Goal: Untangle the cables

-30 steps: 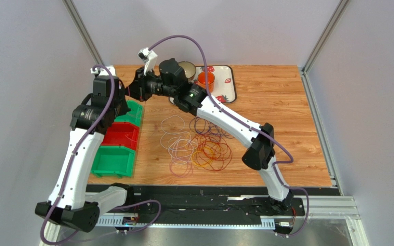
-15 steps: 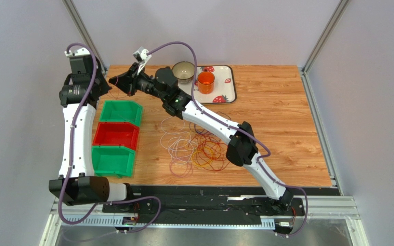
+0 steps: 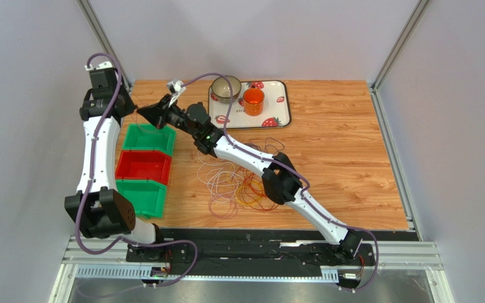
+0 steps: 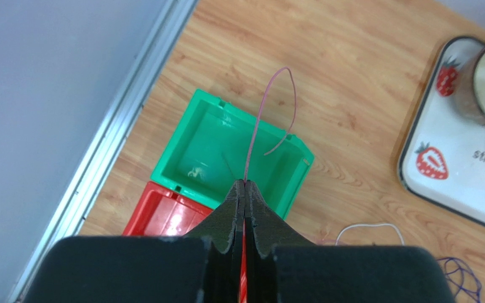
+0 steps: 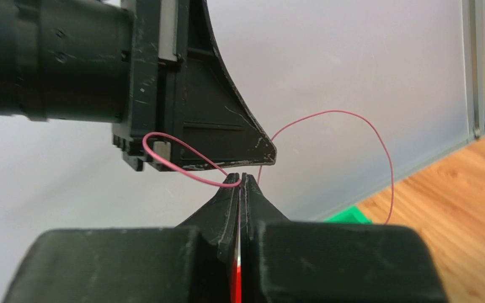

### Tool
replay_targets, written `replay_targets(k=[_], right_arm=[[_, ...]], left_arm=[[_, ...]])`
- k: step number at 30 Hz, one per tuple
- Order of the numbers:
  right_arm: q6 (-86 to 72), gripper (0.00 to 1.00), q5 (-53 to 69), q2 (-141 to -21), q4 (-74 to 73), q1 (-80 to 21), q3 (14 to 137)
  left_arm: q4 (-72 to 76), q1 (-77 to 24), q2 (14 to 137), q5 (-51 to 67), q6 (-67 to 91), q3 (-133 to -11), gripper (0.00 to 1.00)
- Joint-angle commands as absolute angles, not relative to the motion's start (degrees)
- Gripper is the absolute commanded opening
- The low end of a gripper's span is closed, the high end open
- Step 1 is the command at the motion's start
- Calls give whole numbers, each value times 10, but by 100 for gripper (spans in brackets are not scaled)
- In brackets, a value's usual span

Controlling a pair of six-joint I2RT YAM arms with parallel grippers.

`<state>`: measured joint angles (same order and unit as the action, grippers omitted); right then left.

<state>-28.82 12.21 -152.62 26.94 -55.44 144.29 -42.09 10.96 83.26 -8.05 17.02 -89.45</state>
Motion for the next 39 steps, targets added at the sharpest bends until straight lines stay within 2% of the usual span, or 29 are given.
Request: replay_targets(k=[1,3,5,6,7,10,13,17,20,25,33,39], right_arm=[[-300,0,92,-1570,291,-555,1484],[-299,3,82,-1576,290,-555,1482],[-301,12,70,-1574,287,-555,1476],[-302,16,68,-1570,284,-555,1471],[-301,27,62,-1565,284,-555,1465],[-289,46,45,-1539,274,-556,1438],[-258,56,40,-1503,251,-560,1412],[-215,59,1,-1454,193,-565,1362],[-200,60,0,-1394,165,-565,1277],[-168,56,-73,-1269,165,-564,1079],[-141,46,-179,-1043,76,-562,840],[-186,46,-289,-911,-15,-556,674]], left_arm=[[-367,114,849,-61,173,-869,0],[-360,115,857,-76,171,-865,0],[-360,117,867,-94,174,-867,0],[-360,119,869,-98,176,-868,0],[-360,122,874,-99,178,-873,0],[-368,127,889,-106,178,-884,0],[-369,130,892,-118,175,-877,0],[-364,130,880,-134,178,-860,0],[-360,133,875,-133,173,-853,0],[-359,133,874,-109,179,-840,0],[-366,126,875,-84,199,-819,0],[-394,119,913,-62,207,-830,0]])
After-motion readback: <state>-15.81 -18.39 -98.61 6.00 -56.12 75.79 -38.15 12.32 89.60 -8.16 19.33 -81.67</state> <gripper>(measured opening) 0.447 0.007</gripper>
